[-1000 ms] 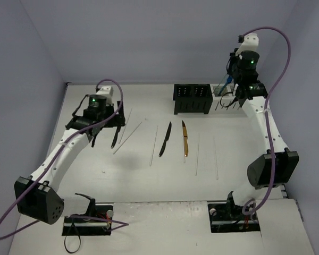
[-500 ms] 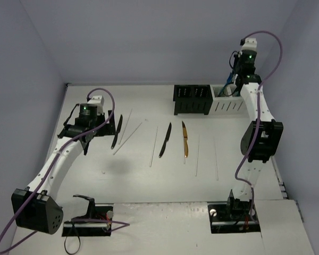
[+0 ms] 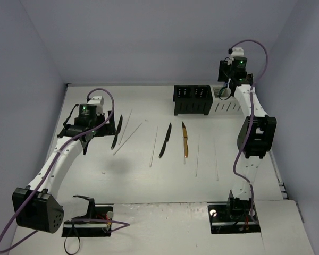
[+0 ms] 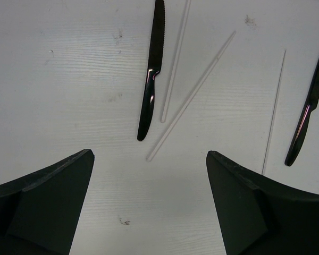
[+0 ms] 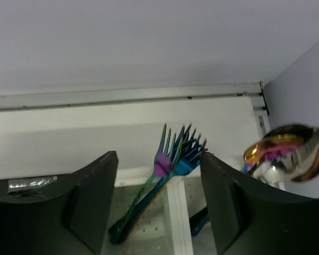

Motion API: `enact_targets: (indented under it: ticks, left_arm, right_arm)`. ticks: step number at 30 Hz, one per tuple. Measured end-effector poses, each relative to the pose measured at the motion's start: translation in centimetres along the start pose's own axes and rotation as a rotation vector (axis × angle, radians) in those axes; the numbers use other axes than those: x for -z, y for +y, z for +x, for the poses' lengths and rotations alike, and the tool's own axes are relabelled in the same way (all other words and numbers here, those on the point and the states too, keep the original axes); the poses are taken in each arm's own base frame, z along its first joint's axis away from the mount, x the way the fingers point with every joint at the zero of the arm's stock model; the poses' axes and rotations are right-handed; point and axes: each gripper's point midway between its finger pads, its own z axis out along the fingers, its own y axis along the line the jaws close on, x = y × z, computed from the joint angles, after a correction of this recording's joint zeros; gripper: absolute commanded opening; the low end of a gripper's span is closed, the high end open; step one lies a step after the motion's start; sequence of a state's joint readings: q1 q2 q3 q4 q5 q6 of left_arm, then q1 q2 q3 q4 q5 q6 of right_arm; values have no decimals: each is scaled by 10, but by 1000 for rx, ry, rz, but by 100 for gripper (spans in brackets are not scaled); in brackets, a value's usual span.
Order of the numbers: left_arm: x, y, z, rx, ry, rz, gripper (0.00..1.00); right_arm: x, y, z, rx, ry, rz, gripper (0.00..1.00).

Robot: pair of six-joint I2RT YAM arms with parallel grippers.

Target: Sort the eating utensils into containers

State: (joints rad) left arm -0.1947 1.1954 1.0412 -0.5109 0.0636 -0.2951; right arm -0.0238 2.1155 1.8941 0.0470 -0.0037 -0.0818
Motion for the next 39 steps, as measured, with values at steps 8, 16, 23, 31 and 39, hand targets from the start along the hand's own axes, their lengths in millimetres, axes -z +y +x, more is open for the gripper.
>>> enact_targets:
  ticks: [8, 16, 23, 31, 39]
  left_arm:
    - [4, -2, -2, 0, -12, 14, 85]
    - [8, -4, -3, 0, -24, 26, 85]
    - [8, -4, -3, 1, -23, 28, 85]
    - [8, -5, -2, 0, -21, 31, 85]
    - [8, -5, -2, 0, -21, 31, 85]
  right_arm:
    - [88, 24, 3, -17, 52, 36, 58]
    - [185, 68, 88, -87, 267, -30, 52]
    - [226, 60, 246, -101, 698, 35, 55]
    - [238, 65, 290, -135, 840, 25, 52]
    - [242, 61, 318, -146, 930, 33, 39]
